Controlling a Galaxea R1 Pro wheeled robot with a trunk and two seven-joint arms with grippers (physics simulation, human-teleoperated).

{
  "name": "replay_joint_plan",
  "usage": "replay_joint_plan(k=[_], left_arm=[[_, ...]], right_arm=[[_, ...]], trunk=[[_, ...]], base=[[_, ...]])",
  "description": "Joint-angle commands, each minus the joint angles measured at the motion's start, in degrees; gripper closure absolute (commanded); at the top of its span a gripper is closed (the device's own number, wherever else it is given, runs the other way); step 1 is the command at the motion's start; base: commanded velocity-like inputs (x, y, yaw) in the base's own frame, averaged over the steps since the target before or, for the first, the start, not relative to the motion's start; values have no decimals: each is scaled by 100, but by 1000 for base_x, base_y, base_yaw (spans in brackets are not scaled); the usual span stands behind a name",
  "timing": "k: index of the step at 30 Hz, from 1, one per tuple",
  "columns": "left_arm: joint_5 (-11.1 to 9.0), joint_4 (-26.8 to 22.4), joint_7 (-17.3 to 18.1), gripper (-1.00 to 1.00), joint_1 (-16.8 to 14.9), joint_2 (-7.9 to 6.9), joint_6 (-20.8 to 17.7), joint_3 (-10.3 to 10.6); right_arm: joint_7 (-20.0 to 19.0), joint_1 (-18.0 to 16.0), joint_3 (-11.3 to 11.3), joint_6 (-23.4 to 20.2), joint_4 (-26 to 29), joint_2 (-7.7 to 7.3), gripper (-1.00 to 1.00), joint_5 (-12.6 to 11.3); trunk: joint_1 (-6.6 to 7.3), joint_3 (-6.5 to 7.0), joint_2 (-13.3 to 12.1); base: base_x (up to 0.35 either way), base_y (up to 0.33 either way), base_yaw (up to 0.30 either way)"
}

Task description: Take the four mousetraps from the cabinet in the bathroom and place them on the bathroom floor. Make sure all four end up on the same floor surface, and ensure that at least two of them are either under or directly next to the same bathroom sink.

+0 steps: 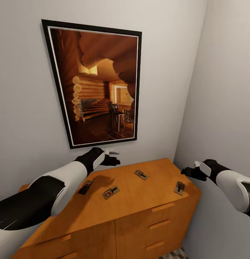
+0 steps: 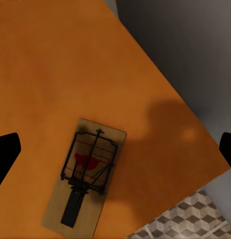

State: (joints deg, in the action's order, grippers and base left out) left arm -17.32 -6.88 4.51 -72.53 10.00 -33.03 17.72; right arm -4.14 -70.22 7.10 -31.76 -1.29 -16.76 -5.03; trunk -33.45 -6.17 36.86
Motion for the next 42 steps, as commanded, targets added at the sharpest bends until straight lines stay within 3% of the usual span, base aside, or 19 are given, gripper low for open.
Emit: replay_joint_plan(k=[1, 10, 17, 26, 42], left_arm=[[-35, 1, 6, -100, -7, 0, -15, 47], [-42, 2, 6, -100, -7, 0, -12, 47], [-43, 8, 6, -100, -7, 0, -11, 47], [-43, 11, 6, -100, -7, 0, -11, 47], [-43, 9, 6, -100, -7, 0, -11, 47]], right_arm=[[7, -9, 2, -6, -12, 6, -100, -51], [43, 2, 2, -3, -17, 52, -100, -51], [51, 196, -2, 17, -20, 80, -100, -31], [54, 361, -4, 114, -14, 230, -100, -17], [54, 385, 2, 167, -12, 218, -100, -93]], trunk=[[-2, -11, 10], [-2, -11, 10], [-2, -11, 10], [-2, -11, 10], [-2, -11, 10]], base=[[0, -1, 0], [0, 0, 0], [0, 0, 0], [0, 0, 0], [0, 0, 0]])
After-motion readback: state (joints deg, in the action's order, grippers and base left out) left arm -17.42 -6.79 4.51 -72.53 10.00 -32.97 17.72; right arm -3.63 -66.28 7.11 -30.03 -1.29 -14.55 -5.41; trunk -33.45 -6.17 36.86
